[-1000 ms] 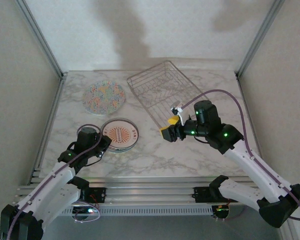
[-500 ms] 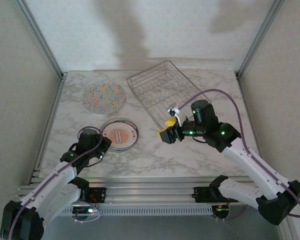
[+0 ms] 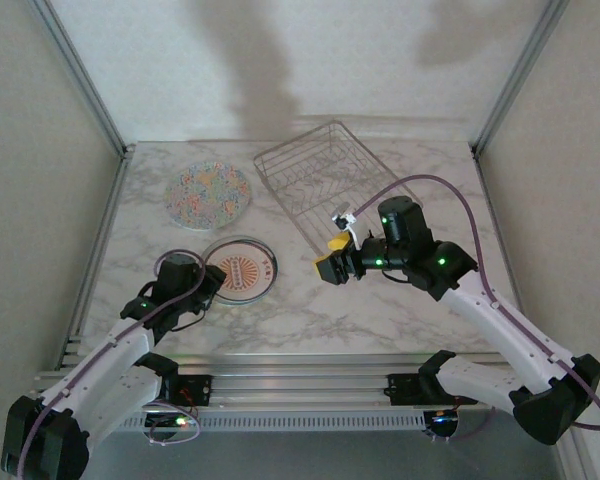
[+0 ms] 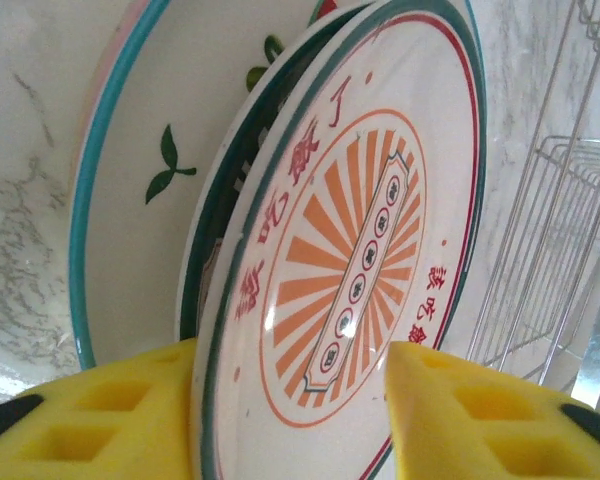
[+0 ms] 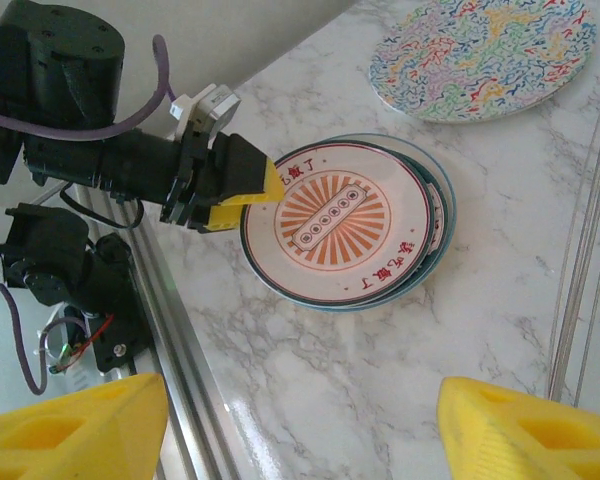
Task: Unload the plates from the dish rack
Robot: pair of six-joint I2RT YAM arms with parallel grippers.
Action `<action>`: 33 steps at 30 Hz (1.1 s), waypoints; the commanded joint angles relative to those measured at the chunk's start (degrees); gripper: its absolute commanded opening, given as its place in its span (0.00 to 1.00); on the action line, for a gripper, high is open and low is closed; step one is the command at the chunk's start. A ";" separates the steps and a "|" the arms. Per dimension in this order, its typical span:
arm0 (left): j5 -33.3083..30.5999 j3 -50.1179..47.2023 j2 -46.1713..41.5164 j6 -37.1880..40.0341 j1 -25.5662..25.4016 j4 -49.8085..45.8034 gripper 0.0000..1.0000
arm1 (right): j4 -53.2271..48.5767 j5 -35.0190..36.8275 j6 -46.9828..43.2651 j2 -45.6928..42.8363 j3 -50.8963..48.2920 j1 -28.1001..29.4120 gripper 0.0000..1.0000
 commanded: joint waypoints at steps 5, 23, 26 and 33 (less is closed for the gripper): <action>-3.91 4.89 1.11 2.42 0.73 -9.83 0.57 | 0.07 0.60 0.22 0.81 2.99 0.68 0.73; -17.01 24.38 3.33 11.45 2.12 -20.60 1.00 | -8.66 49.81 16.61 -8.63 3.59 -9.15 0.99; -18.44 27.07 4.42 16.35 2.99 -18.21 1.00 | -13.33 47.89 23.51 -10.47 -1.32 -19.09 0.99; -44.40 26.67 6.97 16.97 3.28 -16.74 1.00 | -4.58 69.11 29.12 -12.22 -16.70 -20.72 0.99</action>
